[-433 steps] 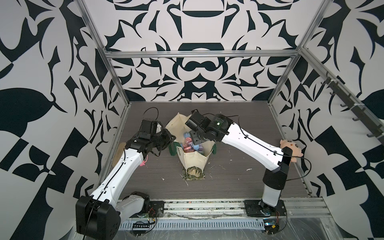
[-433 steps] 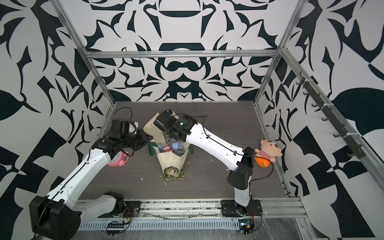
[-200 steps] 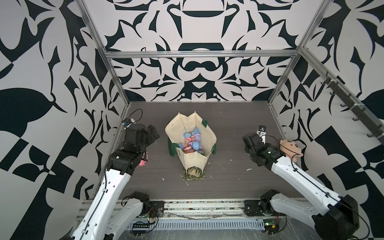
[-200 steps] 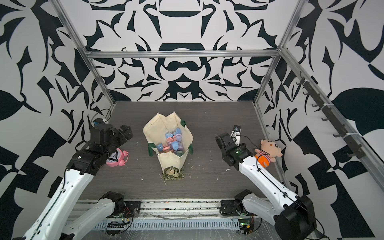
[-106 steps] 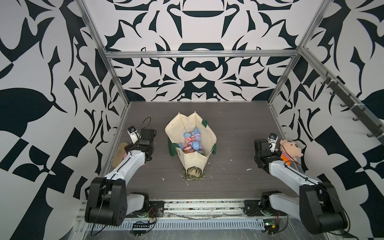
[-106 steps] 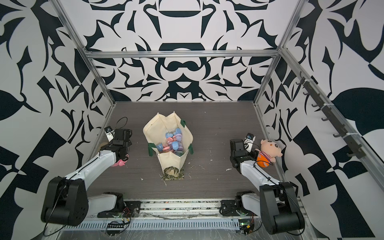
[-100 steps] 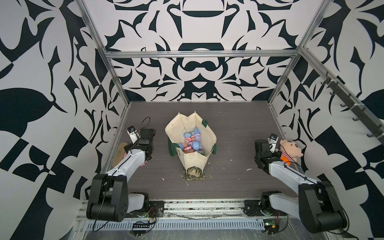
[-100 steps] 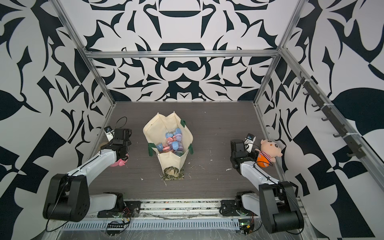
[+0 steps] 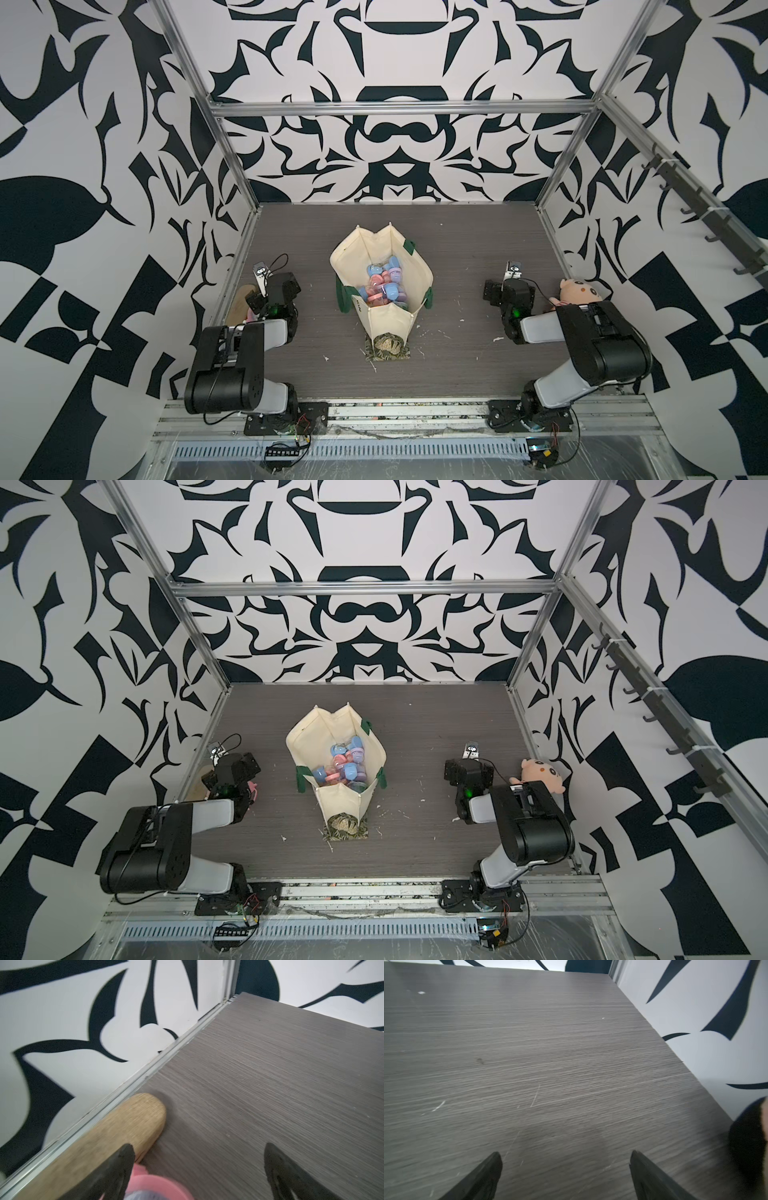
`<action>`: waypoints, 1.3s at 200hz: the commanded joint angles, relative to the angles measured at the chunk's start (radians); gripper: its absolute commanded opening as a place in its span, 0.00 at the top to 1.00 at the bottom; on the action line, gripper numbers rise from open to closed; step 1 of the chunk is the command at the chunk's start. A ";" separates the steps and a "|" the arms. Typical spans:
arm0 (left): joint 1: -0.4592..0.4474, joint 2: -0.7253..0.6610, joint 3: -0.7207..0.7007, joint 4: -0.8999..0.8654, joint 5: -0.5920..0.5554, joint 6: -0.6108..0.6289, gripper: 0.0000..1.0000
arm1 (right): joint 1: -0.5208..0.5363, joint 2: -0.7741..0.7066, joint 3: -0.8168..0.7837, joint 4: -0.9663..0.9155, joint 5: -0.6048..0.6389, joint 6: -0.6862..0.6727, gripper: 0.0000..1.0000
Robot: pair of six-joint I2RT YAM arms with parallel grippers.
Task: Put the hourglass into the canvas bag
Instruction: Reset both arms
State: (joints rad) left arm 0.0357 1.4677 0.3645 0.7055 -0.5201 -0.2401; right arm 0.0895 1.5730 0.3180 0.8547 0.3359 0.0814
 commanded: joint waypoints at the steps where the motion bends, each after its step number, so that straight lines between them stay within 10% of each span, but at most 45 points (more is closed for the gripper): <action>1: 0.010 0.110 -0.003 0.251 0.217 0.117 0.00 | -0.007 -0.012 0.004 0.138 -0.057 -0.026 0.00; 232: -0.003 0.079 -0.001 0.216 0.196 0.097 0.00 | -0.006 -0.008 0.003 0.143 -0.049 -0.029 0.00; 260: -0.005 0.080 -0.001 0.217 0.195 0.098 0.00 | -0.020 0.002 0.052 0.068 -0.216 -0.059 0.00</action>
State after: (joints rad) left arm 0.0326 1.5532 0.3492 0.9218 -0.3248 -0.1555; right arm 0.0799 1.5742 0.3286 0.9352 0.2401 0.0509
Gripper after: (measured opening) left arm 0.997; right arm 0.999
